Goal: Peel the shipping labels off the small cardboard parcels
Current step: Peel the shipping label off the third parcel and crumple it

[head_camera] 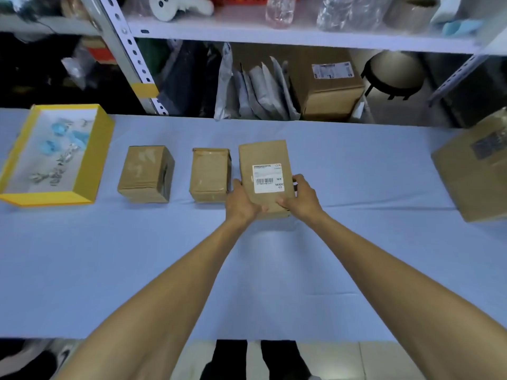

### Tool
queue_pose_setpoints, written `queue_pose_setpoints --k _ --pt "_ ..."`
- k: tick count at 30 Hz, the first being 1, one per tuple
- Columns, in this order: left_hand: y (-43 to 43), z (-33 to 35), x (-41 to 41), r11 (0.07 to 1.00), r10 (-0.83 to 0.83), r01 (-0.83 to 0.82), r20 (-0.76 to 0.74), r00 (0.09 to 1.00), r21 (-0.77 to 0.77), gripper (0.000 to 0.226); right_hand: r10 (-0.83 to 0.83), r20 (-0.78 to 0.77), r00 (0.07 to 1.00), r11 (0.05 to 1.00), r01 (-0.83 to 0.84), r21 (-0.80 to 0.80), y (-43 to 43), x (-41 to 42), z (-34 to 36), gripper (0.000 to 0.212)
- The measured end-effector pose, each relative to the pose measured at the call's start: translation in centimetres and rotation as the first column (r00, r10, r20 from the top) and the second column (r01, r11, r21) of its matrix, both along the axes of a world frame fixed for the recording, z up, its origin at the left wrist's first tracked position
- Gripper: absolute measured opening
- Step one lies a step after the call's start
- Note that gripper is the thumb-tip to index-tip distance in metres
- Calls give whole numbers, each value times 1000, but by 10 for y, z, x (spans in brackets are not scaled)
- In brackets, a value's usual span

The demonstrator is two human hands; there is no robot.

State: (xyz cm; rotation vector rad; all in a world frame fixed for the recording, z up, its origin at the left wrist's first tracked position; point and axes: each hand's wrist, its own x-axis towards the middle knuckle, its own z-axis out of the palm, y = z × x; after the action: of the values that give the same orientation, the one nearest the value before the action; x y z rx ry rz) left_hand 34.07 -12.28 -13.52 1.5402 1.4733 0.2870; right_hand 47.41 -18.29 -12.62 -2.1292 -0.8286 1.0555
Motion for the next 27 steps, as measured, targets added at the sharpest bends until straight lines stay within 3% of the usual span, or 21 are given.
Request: queue_pose_setpoints --k 5,11,15,18,22,27 --pt "-29 14 -14 994 -74 70 56 996 80 64 -25 12 1000 1000 25 -14 -23 -3 15 50" --pt "-52 14 -33 993 -116 116 34 993 -1 52 99 77 992 995 -97 -29 -52 -15 19 70" --pt "-63 6 -40 997 -69 67 49 996 42 47 73 105 992 997 -69 -41 -58 -26 11 71" --pt "-69 6 -39 997 -40 36 61 997 67 55 82 157 984 996 -76 -42 -59 -30 9 69" --pt "-73 5 -40 997 -32 22 123 992 74 90 83 180 980 996 -79 -32 -62 -31 6 68" --pt "-68 9 -41 980 -142 126 97 985 154 84 39 178 983 999 -36 -21 -62 -33 4 63"
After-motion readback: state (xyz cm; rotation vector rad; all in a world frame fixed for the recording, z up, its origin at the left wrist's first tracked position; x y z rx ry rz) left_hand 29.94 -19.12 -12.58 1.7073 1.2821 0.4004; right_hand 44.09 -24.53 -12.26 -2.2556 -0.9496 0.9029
